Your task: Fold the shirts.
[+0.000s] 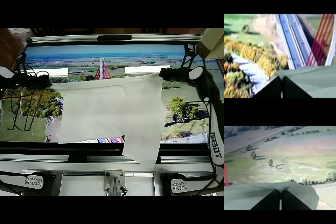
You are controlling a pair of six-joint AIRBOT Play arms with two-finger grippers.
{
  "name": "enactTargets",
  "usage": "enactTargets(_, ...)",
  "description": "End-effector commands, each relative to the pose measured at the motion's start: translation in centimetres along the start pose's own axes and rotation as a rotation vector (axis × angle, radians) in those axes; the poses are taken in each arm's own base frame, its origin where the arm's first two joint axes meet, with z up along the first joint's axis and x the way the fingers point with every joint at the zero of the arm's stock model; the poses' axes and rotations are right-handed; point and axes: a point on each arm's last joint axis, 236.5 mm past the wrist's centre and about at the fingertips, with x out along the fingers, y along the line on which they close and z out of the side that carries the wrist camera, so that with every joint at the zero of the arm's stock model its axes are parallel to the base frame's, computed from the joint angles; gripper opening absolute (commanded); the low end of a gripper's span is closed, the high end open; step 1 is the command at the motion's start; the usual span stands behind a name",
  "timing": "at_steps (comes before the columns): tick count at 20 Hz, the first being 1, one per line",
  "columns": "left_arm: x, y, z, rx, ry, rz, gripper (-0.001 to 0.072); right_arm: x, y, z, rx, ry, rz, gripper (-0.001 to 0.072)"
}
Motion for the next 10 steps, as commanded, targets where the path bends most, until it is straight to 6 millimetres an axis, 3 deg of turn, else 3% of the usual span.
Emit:
enactTargets(1,3.2,0.9,5.0,-0.091,-0.21,-0.008,0.0033,3.9,-0.8,-1.8,0.08,0.004,-0.02,0.0071)
enactTargets(3,5.4,1.2,3.4,-0.106,-0.159,-0.01,0.0033,4.7,-0.4,-4.0,0.083,0.078,-0.005,0.0071)
enactTargets(5,6.5,0.3,0.7,-0.1,-0.051,-0.036,0.0033,4.4,-0.2,-4.2,0.082,0.097,0.002,0.0071)
enactTargets(8,5.3,-0.2,-3.4,-0.029,0.131,-0.037,0.0032,2.3,0.3,-4.9,0.059,0.161,0.024,0.0071)
enactTargets(10,4.1,0.2,-7.6,0.018,0.314,-0.02,0.0032,0.7,0.7,-8.1,0.019,0.317,0.034,0.0071)
